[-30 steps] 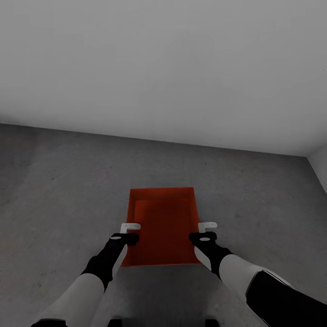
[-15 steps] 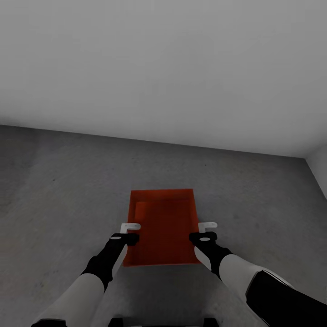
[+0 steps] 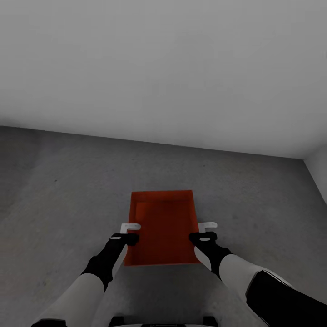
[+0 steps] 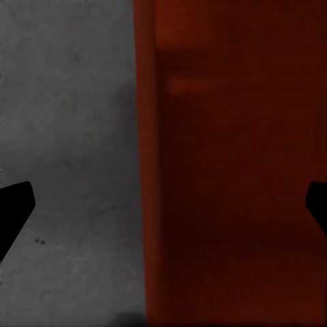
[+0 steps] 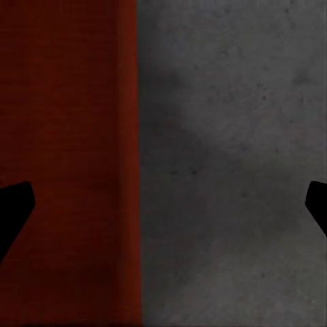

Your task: Move the two storage containers from the living room to the garage. In the garage, place one container on the floor and stack the other container on top of it (either order is fine).

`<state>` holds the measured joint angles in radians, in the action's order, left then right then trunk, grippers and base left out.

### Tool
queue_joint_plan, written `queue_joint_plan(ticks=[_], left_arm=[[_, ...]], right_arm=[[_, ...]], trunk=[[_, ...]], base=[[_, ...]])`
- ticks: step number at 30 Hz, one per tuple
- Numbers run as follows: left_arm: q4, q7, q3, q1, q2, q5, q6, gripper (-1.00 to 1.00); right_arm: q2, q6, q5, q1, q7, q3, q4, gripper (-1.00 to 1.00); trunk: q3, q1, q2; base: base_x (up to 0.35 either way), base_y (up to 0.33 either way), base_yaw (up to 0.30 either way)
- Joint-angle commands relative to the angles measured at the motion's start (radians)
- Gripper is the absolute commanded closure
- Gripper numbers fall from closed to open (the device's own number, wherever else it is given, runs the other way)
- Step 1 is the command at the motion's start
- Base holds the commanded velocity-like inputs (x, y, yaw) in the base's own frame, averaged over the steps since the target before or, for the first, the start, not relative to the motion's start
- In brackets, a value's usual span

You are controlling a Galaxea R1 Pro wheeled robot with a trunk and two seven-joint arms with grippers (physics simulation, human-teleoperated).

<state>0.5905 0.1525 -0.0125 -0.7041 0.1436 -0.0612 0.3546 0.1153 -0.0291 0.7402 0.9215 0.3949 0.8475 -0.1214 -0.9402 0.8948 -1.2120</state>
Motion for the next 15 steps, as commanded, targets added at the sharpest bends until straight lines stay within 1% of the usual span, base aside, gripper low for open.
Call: queue_joint_plan(ticks=[1,15], left_arm=[[0.002,0.001,-0.001,0.000,0.001,-0.006,0.006,-1.00],[0.000,0.001,-0.001,0.000,0.001,-0.006,0.006,-1.00]], right_arm=[[0.000,-0.003,0.007,0.000,0.005,0.008,-0.001,-1.00],[0.000,-0.003,0.006,0.000,0.005,0.008,-0.001,-1.00]], trunk=[[0.003,-0.004,0.007],[0.047,-0.058,0.105]], base=[[0.000,0.000,0.000],[0.000,0.000,0.000]])
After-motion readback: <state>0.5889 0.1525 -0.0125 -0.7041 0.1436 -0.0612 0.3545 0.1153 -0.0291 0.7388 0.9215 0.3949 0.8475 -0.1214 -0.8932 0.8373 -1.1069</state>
